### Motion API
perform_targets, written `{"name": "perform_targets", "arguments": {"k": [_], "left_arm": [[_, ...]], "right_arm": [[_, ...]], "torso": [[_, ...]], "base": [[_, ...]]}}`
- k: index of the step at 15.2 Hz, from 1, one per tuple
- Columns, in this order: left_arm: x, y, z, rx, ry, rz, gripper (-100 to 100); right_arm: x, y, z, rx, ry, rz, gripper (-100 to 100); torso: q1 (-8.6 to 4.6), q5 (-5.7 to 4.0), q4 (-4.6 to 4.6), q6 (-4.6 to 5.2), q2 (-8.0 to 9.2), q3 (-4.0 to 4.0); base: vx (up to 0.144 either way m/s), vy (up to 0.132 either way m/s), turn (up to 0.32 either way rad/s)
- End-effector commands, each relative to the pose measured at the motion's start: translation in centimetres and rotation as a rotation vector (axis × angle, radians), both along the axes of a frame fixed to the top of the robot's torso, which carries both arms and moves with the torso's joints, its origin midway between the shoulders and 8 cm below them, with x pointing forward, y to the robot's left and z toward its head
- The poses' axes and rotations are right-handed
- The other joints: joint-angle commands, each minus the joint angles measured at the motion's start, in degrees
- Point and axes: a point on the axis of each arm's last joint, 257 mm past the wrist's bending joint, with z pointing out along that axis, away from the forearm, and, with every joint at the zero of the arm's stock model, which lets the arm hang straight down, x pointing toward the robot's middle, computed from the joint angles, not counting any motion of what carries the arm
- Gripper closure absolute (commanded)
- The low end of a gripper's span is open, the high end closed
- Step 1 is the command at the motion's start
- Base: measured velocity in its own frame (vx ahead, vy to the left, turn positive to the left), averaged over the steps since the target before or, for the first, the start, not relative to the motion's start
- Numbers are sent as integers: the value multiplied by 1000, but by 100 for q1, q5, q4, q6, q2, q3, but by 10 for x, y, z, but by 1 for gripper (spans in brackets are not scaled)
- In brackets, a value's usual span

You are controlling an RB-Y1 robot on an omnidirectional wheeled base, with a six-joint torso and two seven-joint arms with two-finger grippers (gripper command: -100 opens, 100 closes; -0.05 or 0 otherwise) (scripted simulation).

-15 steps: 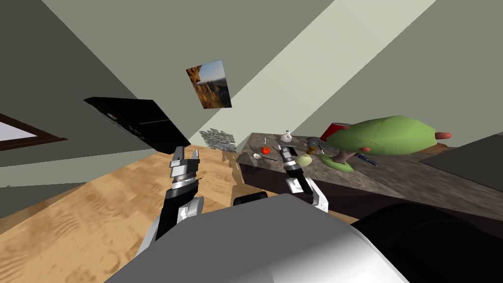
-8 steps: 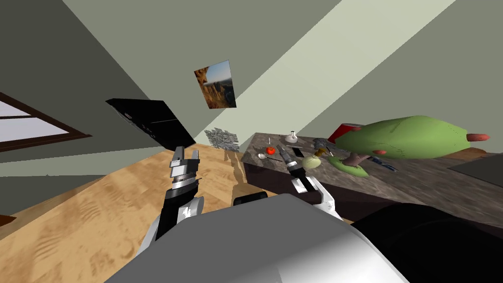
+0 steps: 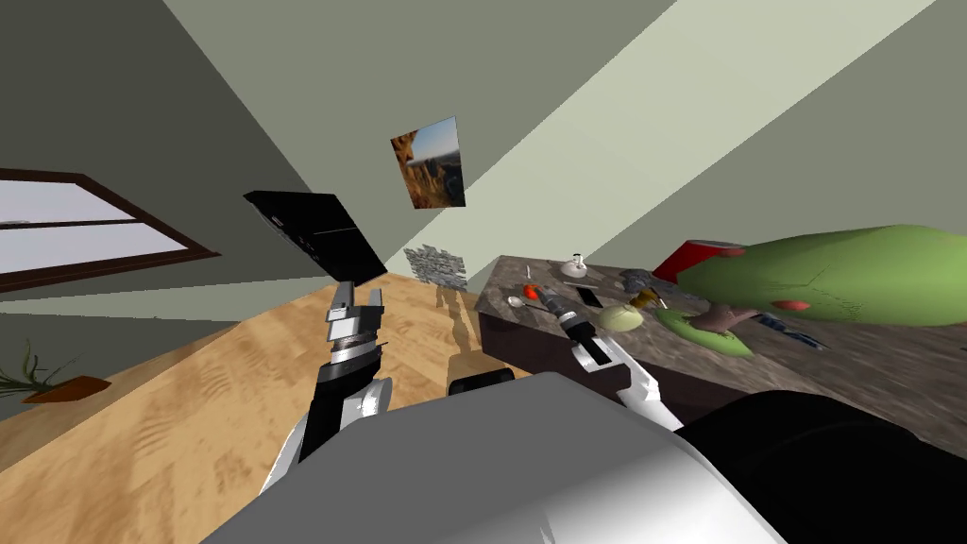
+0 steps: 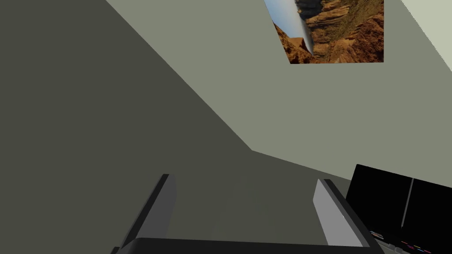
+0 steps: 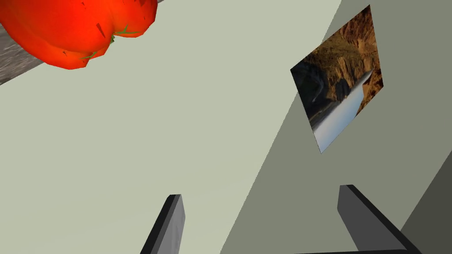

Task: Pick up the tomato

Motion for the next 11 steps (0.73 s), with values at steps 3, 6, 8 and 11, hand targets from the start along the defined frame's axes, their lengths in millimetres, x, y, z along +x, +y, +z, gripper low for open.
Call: {"name": "perform_targets", "arguments": {"k": [3, 6, 8, 11], "left_arm": [[0, 0, 0, 0, 0, 0, 0], [0, 0, 0, 0, 0, 0, 0], [0, 0, 0, 0, 0, 0, 0], [0, 0, 0, 0, 0, 0, 0]], "right_arm": [[1, -36, -24, -198, 81, -57, -100], [1, -51, -33, -277, 114, -78, -100], [-1, -67, -42, -355, 146, -99, -100], [-5, -99, -56, -510, 210, -140, -100]], "torso": [[-2, 0, 0, 1, 1, 0], [-6, -1, 1, 0, 5, 3], [-6, -1, 2, 0, 8, 4], [4, 1, 0, -1, 0, 0]], "base": [[34, 87, 82], [26, 74, 85], [23, 79, 93], [45, 100, 121]]}}
